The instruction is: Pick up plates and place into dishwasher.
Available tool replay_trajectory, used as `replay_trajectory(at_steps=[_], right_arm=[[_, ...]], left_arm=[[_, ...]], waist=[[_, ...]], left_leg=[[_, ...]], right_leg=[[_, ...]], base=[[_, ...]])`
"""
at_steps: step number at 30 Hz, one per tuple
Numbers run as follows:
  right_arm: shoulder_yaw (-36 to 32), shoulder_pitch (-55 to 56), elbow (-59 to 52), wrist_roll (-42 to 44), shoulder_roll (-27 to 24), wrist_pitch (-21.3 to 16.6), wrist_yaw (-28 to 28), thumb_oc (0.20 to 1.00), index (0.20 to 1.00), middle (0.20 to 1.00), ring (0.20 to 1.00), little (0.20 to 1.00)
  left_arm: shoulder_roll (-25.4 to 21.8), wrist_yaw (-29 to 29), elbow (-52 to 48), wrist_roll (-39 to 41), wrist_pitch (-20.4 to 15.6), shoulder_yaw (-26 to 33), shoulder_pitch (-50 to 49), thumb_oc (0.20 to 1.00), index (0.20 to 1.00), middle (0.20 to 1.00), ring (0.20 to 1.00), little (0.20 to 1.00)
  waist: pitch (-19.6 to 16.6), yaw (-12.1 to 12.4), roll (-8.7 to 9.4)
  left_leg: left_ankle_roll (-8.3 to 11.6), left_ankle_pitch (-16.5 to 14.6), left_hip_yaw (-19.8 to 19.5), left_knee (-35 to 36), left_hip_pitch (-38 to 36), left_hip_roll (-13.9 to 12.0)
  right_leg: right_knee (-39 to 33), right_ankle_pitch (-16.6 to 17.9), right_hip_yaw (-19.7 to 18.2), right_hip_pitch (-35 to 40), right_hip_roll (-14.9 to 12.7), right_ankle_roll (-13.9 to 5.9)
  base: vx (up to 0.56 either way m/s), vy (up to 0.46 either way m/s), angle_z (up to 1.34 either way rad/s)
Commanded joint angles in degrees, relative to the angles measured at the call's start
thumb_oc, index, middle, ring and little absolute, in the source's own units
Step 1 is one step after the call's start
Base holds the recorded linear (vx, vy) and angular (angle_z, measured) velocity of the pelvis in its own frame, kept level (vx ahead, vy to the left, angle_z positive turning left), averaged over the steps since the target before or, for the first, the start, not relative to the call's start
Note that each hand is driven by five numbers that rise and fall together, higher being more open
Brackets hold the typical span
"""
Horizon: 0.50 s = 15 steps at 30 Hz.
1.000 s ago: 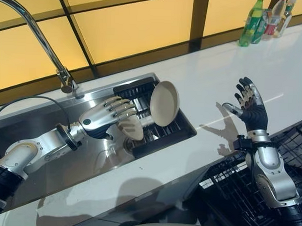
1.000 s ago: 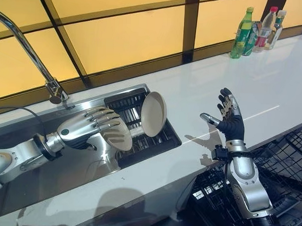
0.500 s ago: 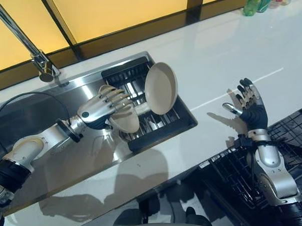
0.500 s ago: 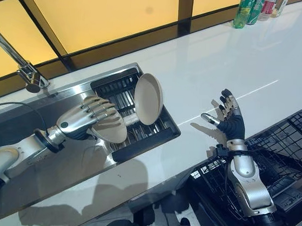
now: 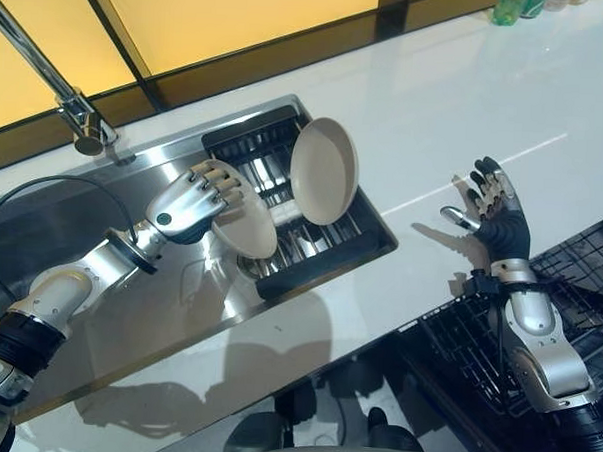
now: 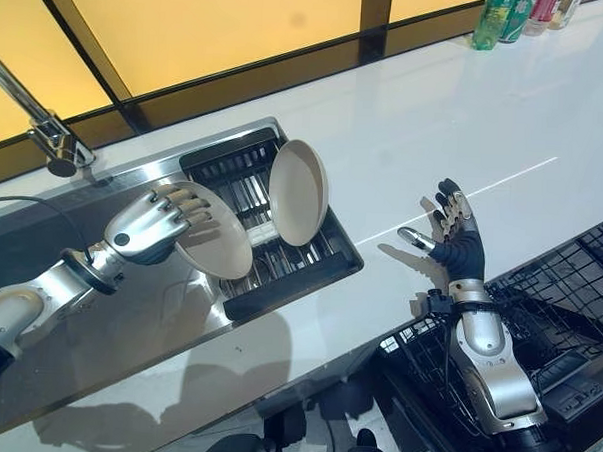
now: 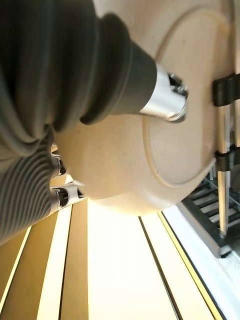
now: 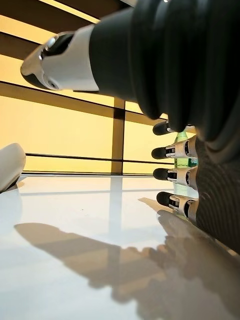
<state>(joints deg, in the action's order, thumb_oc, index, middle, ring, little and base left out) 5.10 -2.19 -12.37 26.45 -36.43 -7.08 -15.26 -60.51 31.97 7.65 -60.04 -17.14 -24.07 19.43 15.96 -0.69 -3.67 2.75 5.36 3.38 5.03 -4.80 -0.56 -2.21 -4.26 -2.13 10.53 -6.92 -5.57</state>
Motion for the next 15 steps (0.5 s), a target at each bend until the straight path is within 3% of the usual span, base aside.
replay_trajectory(at_steps=[1,7,15], right_arm=[[-3.02,0.57,-3.35,0.16,-1.07,-1.82,0.63,1.000,1.000,1.000,1.000,1.000],[-3.54,2.05,-3.82,0.17,-0.13,-0.91,1.44,1.000,1.000,1.000,1.000,1.000],[-5.13,3.53,-5.07,1.52,-0.54,-0.05,2.59,1.000,1.000,1.000,1.000,1.000]], left_arm=[[1.24,-0.65,1.20,-1.11,-1.69,3.66,-2.07,0.200,0.200,0.200,0.200,0.200],[0.55,-2.36,-1.11,-2.50,-5.96,5.80,-4.75,0.200,0.200,0.200,0.200,0.200],[-4.64,2.29,-6.21,-4.36,-7.90,14.00,-8.19,0.200,0.200,0.200,0.200,0.200]], waist=[[-3.95,-0.39,0.46],[-5.41,-0.07,0.44],[-7.48,0.63,0.09]], left_leg=[[-2.67,-7.30,-3.04,-5.33,0.28,2.41],[-2.46,-7.21,-3.39,-4.14,-1.71,2.30],[-2.21,-7.16,-3.54,-2.98,-3.23,2.12]], right_leg=[[0.82,6.43,3.27,-7.35,0.33,-2.00],[0.41,6.25,3.73,-5.74,0.27,-2.28],[-0.11,6.07,4.48,-4.64,0.11,-2.50]], base=[[0.06,0.000,0.06],[0.04,-0.002,0.02],[-0.01,0.009,0.03]])
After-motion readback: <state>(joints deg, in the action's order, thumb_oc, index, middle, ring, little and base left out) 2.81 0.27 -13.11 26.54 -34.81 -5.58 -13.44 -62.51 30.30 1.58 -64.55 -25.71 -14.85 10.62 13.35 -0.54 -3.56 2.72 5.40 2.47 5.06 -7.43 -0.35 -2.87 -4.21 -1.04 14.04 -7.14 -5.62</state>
